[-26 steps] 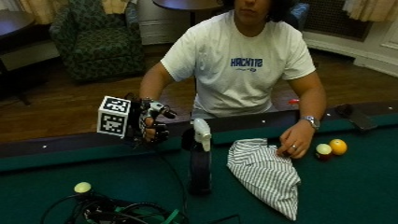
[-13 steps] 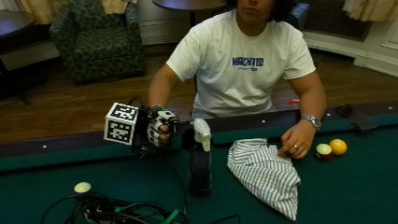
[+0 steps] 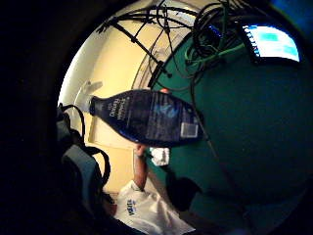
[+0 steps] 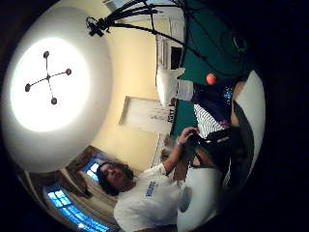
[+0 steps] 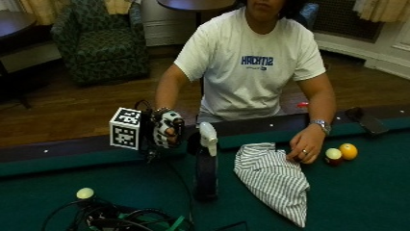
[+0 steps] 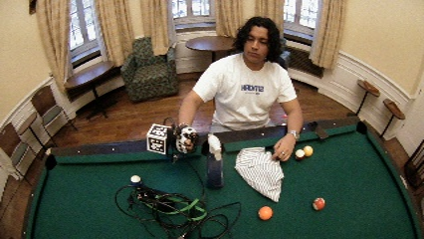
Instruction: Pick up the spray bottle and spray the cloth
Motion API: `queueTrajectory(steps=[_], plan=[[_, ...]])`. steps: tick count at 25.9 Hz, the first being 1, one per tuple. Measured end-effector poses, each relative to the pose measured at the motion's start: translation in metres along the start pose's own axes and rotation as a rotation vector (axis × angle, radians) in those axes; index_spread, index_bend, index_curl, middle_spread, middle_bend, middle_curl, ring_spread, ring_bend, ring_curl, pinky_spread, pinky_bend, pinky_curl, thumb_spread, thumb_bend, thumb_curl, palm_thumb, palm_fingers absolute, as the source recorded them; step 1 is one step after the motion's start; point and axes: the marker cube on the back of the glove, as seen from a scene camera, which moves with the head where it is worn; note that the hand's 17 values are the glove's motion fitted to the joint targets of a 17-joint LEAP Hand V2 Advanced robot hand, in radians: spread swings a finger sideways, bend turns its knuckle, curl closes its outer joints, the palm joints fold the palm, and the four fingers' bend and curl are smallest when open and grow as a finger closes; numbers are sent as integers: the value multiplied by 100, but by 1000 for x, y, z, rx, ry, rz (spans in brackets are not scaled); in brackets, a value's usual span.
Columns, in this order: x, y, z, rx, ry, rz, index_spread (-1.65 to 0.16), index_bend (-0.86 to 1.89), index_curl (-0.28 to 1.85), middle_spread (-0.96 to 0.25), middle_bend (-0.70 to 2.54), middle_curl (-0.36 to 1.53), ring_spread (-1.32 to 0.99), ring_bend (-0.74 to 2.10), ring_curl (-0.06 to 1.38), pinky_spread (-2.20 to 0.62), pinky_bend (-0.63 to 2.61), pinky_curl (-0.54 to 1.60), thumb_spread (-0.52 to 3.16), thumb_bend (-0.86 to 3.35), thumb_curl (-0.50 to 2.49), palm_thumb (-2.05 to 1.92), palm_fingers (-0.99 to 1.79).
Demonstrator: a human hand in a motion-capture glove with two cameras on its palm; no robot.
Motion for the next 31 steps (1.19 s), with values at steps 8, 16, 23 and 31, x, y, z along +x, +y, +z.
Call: queueTrajectory(steps=[8, 16, 23, 31], plan=[[-11, 12, -3, -72, 57, 14, -27, 60, 61, -24, 71, 72, -22, 97, 62, -19, 85, 64, 31, -6, 67, 107, 96], [-17, 22, -14, -174, 115, 2, -34, 29, 53, -19, 46, 59, -16, 71, 55, -3, 64, 58, 69, -7, 58, 86, 30], [-9, 20, -9, -234, 115, 15, -38, 17, 41, -15, 32, 49, -14, 53, 41, 11, 50, 44, 82, -6, 50, 75, 23], [0, 7, 8, -264, 86, 36, -39, 14, 36, -13, 26, 44, -12, 48, 36, 16, 45, 39, 88, -3, 46, 72, 28]])
